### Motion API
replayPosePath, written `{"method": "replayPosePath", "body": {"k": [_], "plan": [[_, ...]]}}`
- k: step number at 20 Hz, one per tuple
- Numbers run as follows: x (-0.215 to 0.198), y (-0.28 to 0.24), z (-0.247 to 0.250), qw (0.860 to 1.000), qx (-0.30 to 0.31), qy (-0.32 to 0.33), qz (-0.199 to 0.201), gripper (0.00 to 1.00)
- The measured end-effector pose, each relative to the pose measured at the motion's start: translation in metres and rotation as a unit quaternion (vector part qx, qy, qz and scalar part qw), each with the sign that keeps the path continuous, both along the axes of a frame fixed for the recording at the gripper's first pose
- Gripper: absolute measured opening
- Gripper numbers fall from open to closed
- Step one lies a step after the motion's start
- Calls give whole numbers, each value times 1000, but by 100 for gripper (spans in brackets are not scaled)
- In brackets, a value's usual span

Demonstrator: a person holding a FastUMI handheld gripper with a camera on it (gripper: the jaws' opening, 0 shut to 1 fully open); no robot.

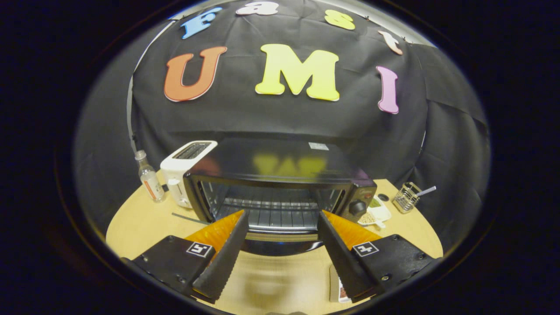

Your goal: Open the toaster oven, put the food inside, and close the toaster oven door.

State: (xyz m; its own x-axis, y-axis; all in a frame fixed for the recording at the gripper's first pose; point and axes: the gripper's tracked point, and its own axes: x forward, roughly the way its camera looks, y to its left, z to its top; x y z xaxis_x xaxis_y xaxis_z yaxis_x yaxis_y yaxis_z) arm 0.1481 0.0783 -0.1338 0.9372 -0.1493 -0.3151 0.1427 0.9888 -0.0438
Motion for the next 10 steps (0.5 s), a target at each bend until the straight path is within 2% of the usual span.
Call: {"method": "replayPosePath", "body": {"k": [4, 10], "plan": [[-20, -3, -46, 999, 10, 48, 2, 100], [-19, -5, -81, 997, -9, 75, 10, 100]]}}
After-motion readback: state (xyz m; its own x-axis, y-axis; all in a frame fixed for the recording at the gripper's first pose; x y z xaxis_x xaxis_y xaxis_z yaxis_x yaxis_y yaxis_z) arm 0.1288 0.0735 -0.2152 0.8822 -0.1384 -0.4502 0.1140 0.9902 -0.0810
